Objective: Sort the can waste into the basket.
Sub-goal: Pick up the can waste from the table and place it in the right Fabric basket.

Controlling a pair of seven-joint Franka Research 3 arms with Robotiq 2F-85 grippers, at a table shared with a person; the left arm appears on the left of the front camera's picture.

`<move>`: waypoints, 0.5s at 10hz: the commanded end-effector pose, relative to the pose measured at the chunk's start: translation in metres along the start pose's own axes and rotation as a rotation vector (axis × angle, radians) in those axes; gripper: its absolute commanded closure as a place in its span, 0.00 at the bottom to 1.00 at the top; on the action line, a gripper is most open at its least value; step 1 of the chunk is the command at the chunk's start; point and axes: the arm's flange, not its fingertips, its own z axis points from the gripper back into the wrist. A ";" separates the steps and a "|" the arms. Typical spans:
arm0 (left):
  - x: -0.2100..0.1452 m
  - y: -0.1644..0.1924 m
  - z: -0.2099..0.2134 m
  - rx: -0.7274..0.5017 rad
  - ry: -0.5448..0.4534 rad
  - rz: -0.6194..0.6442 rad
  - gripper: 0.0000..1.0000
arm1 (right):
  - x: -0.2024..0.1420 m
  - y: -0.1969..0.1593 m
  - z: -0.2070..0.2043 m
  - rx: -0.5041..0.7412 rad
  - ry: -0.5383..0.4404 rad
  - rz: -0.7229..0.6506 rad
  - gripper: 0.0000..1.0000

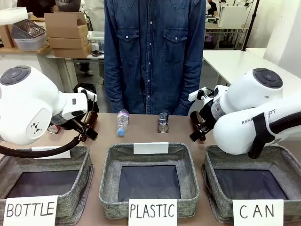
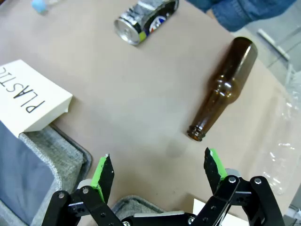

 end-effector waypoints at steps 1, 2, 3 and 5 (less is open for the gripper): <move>0.000 0.000 0.000 0.000 0.000 0.001 0.00 | 0.000 0.000 0.000 0.000 0.000 -0.001 0.00; 0.000 0.000 0.000 0.000 0.000 0.001 0.00 | 0.000 0.000 0.000 0.000 0.000 -0.001 0.00; 0.000 0.000 0.000 0.000 0.000 0.001 0.00 | 0.000 0.000 0.000 0.000 0.000 -0.001 0.00; 0.000 0.000 0.000 0.000 0.000 0.001 0.00 | 0.000 0.000 0.000 0.000 0.000 -0.001 0.00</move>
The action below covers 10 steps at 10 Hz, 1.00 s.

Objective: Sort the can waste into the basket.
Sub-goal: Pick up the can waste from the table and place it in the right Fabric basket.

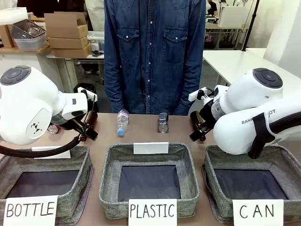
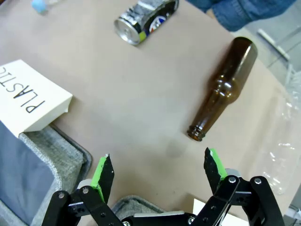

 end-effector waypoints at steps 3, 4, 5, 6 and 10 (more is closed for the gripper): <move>0.003 0.002 0.042 0.004 0.086 0.065 0.00 | -0.001 -0.012 0.044 0.032 0.047 -0.087 0.00; -0.002 -0.001 0.095 0.048 0.097 0.079 0.00 | -0.011 -0.022 0.092 0.053 0.006 -0.121 0.00; -0.017 -0.010 0.148 0.014 -0.017 0.050 0.00 | -0.027 -0.026 0.138 0.040 -0.065 -0.111 0.00; -0.034 -0.021 0.184 0.018 -0.120 0.043 0.00 | -0.046 -0.021 0.173 0.076 -0.158 -0.048 0.00; 0.015 -0.012 0.202 0.037 -0.123 0.016 0.00 | 0.008 -0.038 0.215 0.007 -0.239 -0.110 0.00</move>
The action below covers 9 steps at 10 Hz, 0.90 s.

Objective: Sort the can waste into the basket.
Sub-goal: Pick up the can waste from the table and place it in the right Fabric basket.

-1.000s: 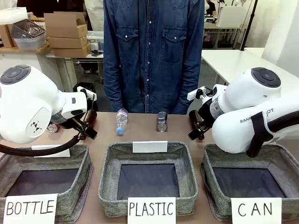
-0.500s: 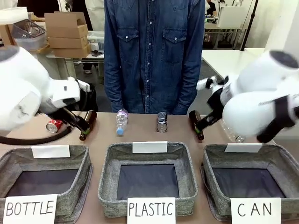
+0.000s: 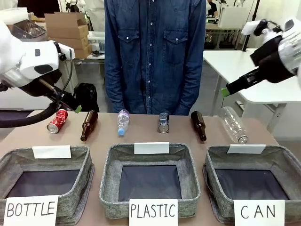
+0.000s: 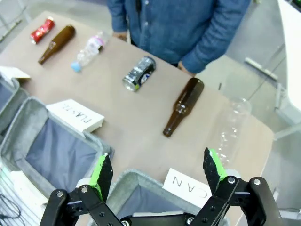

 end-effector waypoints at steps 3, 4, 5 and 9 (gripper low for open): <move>-0.006 0.030 0.029 -0.745 -0.007 0.143 0.00 | -0.015 -0.036 -0.002 0.573 0.174 -0.368 0.00; -0.021 0.063 0.028 -1.057 -0.062 0.310 0.00 | -0.030 -0.062 0.005 0.948 0.194 -0.478 0.00; -0.042 0.089 0.019 -1.142 -0.087 0.452 0.00 | -0.050 -0.089 0.008 1.074 0.085 -0.678 0.00; -0.088 0.132 0.009 -1.187 -0.248 0.672 0.00 | -0.096 -0.128 0.016 1.147 -0.264 -0.918 0.00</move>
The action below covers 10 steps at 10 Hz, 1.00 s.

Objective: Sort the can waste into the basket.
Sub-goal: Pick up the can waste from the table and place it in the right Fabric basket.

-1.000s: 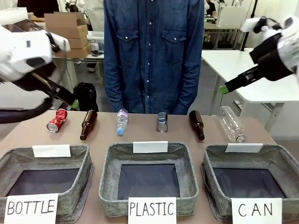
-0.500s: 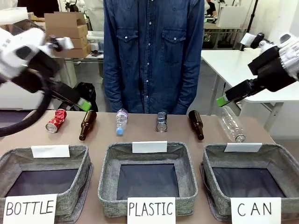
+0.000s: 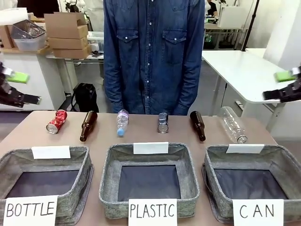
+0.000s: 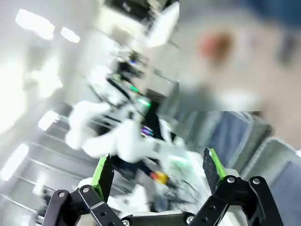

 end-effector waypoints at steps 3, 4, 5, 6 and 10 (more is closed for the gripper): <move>0.000 0.000 0.000 0.000 0.000 0.000 0.00 | 0.000 0.000 0.000 0.000 0.000 0.000 0.00; 0.000 0.000 0.000 0.000 0.000 0.000 0.00 | 0.000 0.000 0.000 0.000 0.000 0.000 0.00; 0.000 0.000 0.000 0.000 0.000 0.000 0.00 | 0.000 0.000 0.000 0.000 0.000 0.000 0.00; 0.000 0.000 0.000 0.000 0.000 0.000 0.00 | 0.000 0.000 0.000 0.000 0.000 0.000 0.00; 0.002 -0.003 0.016 0.304 -0.018 -0.046 0.00 | 0.000 0.000 0.000 0.000 0.000 0.000 0.00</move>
